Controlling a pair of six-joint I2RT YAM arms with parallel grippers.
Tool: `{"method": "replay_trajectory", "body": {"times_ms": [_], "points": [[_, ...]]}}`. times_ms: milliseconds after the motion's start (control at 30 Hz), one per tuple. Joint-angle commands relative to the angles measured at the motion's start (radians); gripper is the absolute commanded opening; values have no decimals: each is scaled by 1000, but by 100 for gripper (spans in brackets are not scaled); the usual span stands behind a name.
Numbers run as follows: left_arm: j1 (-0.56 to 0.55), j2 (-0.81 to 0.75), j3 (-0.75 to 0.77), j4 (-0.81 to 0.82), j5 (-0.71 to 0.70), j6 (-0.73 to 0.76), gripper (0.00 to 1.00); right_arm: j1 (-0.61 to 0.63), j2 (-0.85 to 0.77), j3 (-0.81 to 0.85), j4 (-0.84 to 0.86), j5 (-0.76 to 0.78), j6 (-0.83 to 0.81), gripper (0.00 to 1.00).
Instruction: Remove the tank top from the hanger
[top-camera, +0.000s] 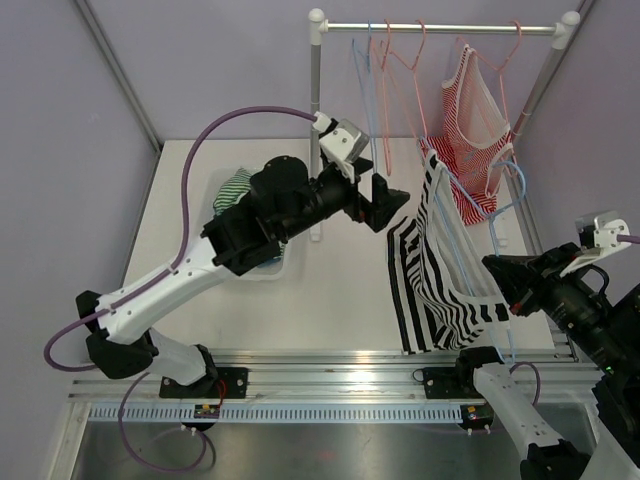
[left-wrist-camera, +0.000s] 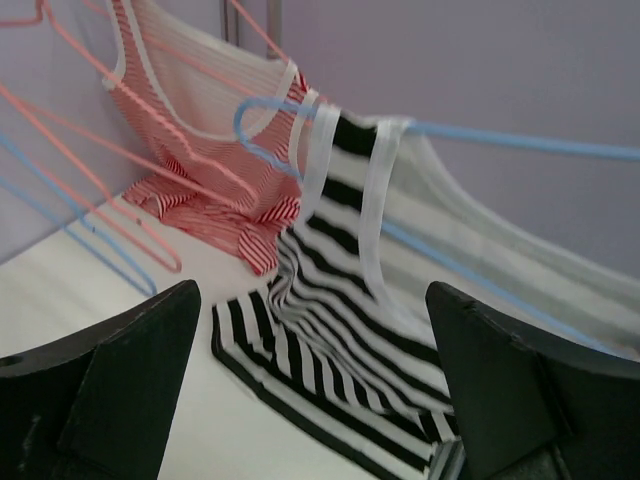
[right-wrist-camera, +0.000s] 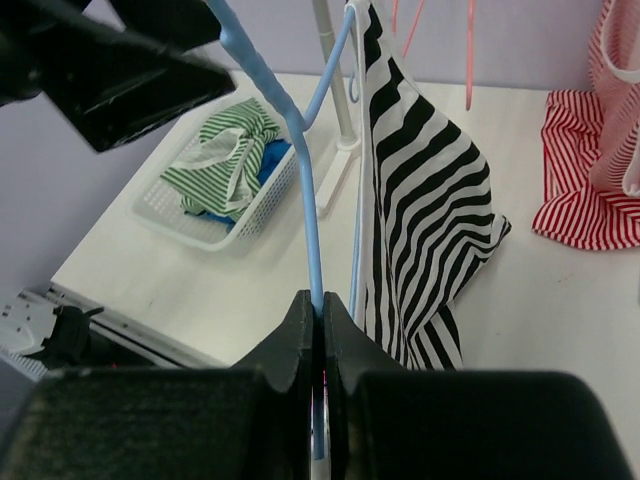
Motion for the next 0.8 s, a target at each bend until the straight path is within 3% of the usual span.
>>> {"method": "replay_trajectory", "body": {"times_ms": [0,133,367,500,567,600,700,733,767], "points": [[0,75,89,189,62,44,99,39,-7,25,6,-42,19,0],[2,136,108,229,55,56,99,58,-10,19,14,-84,20,0],[0,199,129,231,32,76,77,82,-9,11,20,-67,14,0],[2,218,132,226,-4,79,37,88,-6,-7,23,-41,7,0],[0,218,134,214,-22,84,31,96,-7,-18,26,-27,4,0],[2,215,129,211,-30,87,20,96,-3,-30,26,-22,-1,0],[0,195,114,194,-109,85,7,104,3,-53,36,-36,-16,0],[0,185,99,191,-185,78,0,107,11,-70,40,-44,-25,0],[3,169,90,179,-232,72,0,113,16,-76,37,-51,-30,0]]}}
